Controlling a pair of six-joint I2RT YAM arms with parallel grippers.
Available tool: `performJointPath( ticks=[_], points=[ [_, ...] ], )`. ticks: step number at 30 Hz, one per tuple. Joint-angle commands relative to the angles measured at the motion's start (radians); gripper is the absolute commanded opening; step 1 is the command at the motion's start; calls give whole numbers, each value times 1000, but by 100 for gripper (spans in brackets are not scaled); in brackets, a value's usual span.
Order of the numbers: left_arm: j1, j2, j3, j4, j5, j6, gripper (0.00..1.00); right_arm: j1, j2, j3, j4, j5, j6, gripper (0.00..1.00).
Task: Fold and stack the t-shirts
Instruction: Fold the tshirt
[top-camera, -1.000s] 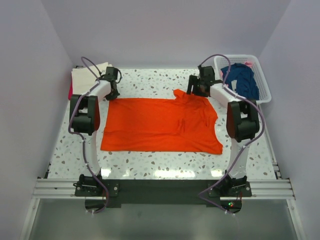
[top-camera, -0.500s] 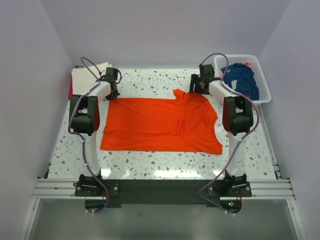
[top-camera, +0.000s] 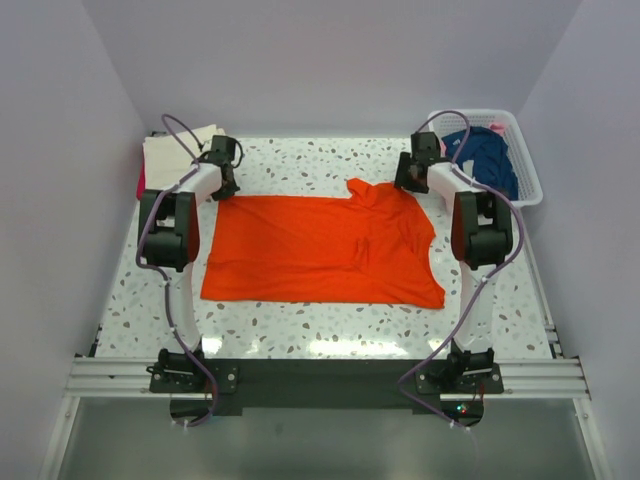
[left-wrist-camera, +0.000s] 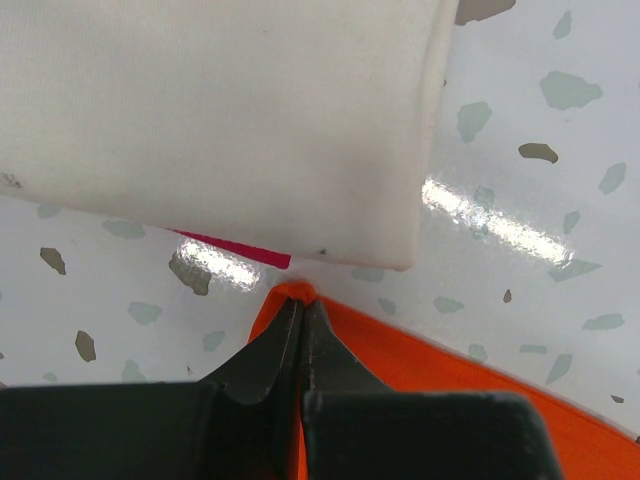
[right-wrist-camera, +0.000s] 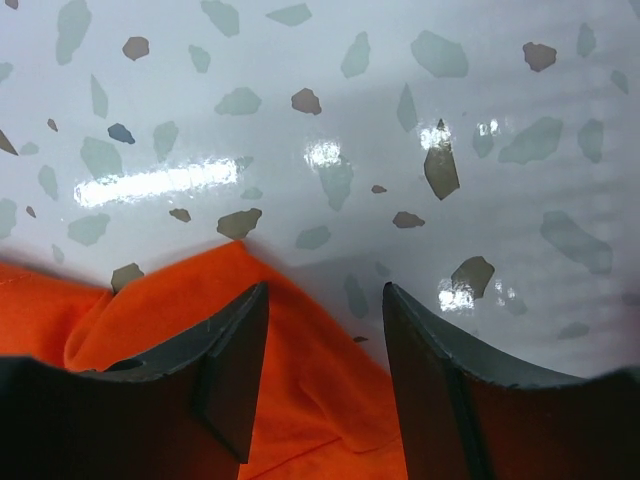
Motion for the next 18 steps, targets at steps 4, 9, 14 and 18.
performJointPath(
  ticks=[4, 9, 14, 18],
  points=[
    [-1, -23, -18, 6, 6, 10, 0, 3, 1, 15, -29, 32, 17, 48],
    [1, -26, -20, 9, 7, 10, 0, 3, -12, -11, -31, 18, 30, 38],
    [-1, -32, -24, 11, 7, 7, 0, 3, -32, -43, -28, 11, 38, 34],
    [-1, -35, -38, 21, 12, 3, 0, 3, -41, -56, -22, 3, 41, 30]
  ],
)
